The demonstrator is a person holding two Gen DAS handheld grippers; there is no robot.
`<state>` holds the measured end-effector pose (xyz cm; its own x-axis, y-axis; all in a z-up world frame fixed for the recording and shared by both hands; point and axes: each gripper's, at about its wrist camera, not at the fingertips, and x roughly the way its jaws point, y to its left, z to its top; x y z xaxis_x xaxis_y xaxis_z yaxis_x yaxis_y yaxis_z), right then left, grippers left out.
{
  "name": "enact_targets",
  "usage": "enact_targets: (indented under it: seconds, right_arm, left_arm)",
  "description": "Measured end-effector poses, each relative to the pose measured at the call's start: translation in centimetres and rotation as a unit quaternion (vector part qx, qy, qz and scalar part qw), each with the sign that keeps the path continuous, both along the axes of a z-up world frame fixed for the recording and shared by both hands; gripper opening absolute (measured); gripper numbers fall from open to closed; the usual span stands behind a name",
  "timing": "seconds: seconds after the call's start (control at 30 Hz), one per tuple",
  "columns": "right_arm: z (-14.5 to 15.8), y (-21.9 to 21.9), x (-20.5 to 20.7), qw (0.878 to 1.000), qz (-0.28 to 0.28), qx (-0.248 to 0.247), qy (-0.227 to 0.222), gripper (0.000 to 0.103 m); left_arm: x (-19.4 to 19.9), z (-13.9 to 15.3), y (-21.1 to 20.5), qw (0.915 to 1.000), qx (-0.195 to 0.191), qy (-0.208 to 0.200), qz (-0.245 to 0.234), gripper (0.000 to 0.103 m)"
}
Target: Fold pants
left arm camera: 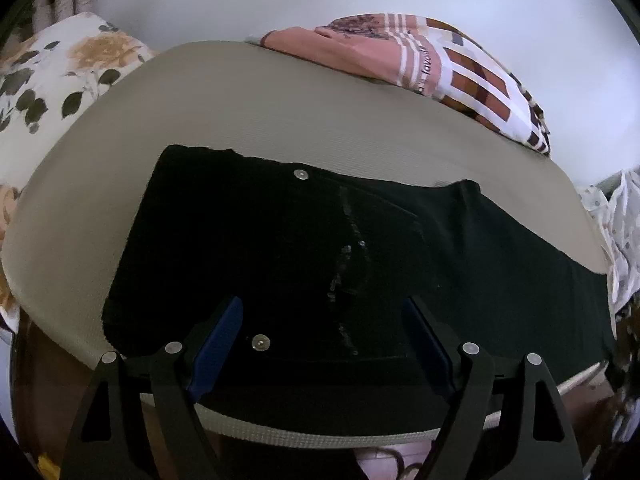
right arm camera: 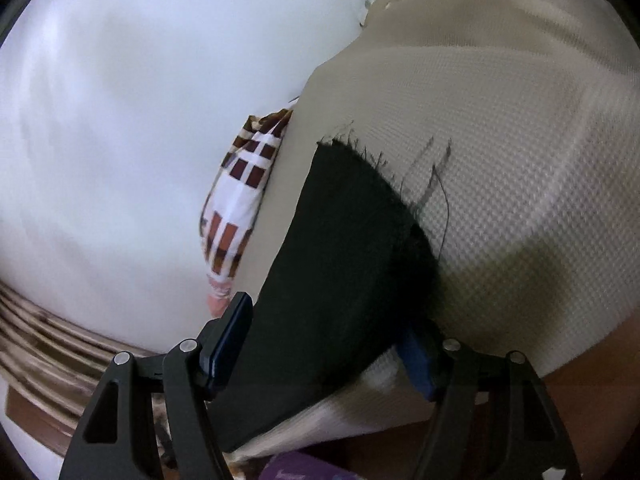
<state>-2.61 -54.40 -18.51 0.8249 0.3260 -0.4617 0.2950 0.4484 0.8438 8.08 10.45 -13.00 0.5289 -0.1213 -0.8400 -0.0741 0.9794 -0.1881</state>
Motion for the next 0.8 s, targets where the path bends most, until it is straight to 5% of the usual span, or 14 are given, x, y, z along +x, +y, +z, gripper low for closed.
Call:
enact_targets:
  seconds: [0.1, 0.17, 0.5, 0.8]
  right_arm:
    - [0.5, 0.6, 1.0, 0.998, 0.003, -0.044, 0.038, 0.054]
    - [0.3, 1.3, 1.6, 0.993, 0.001, -0.087, 0.084, 0.011]
    - [-1.0, 0.7, -0.2, 0.996, -0.023, -0.029, 0.076, 0.012]
    - [-0.3, 1.1, 0.7, 0.995, -0.031, -0.036, 0.089, 0.012]
  left_arm:
    - [0.0, 0.1, -0.4, 0.9998, 0.017, -0.004, -0.005, 0.082]
    - [-0.2, 0.4, -0.6, 0.9995, 0.029, -0.013, -0.006, 0.082]
    - [-0.8, 1.1, -2.0, 0.9901, 0.133, -0.041, -0.021, 0.082]
    - [-0.9, 0.7, -3.3, 0.9825, 0.177, -0.043, -0.040, 0.082]
